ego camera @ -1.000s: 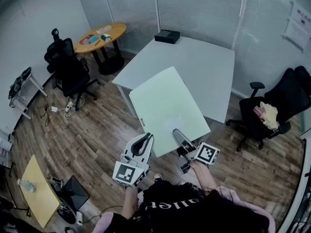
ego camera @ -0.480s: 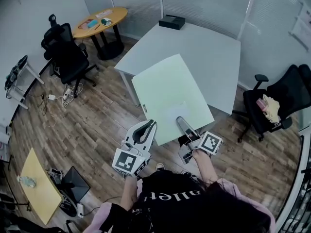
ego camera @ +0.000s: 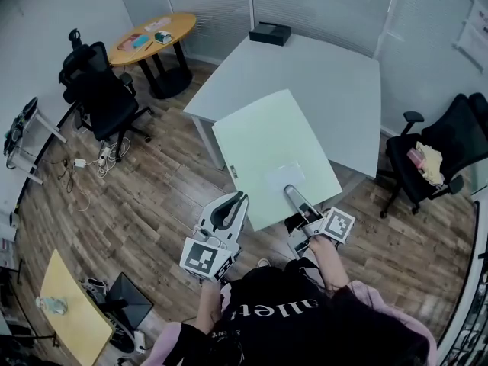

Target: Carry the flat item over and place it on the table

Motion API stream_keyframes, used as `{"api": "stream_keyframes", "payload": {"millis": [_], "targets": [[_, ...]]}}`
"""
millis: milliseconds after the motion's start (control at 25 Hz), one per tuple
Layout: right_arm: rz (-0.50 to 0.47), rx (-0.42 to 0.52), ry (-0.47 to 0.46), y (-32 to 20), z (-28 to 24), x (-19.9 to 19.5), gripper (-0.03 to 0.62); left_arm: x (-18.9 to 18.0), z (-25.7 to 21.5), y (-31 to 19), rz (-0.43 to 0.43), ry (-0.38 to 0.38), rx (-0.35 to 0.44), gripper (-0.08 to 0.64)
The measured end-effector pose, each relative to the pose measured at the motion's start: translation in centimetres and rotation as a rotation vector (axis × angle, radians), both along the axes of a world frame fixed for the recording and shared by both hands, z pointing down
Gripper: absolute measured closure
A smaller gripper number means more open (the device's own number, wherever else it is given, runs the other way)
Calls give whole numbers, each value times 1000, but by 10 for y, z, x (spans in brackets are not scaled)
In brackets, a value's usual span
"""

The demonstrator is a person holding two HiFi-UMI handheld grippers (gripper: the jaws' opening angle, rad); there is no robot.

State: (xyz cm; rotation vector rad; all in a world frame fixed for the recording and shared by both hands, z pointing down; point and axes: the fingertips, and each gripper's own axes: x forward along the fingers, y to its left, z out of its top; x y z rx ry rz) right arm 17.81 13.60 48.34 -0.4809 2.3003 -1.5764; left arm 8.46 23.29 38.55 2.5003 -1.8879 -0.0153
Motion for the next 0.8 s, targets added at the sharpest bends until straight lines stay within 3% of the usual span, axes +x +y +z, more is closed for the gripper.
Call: {"api": "stream_keyframes", "payload": {"millis": [480, 800], "targets": [[-14, -41, 25, -29, 7, -31, 311, -47, 14, -17, -51, 52, -7, 508], [-50, -73, 23, -97, 22, -85, 311, -98, 21, -68, -117, 42, -25, 508]]}}
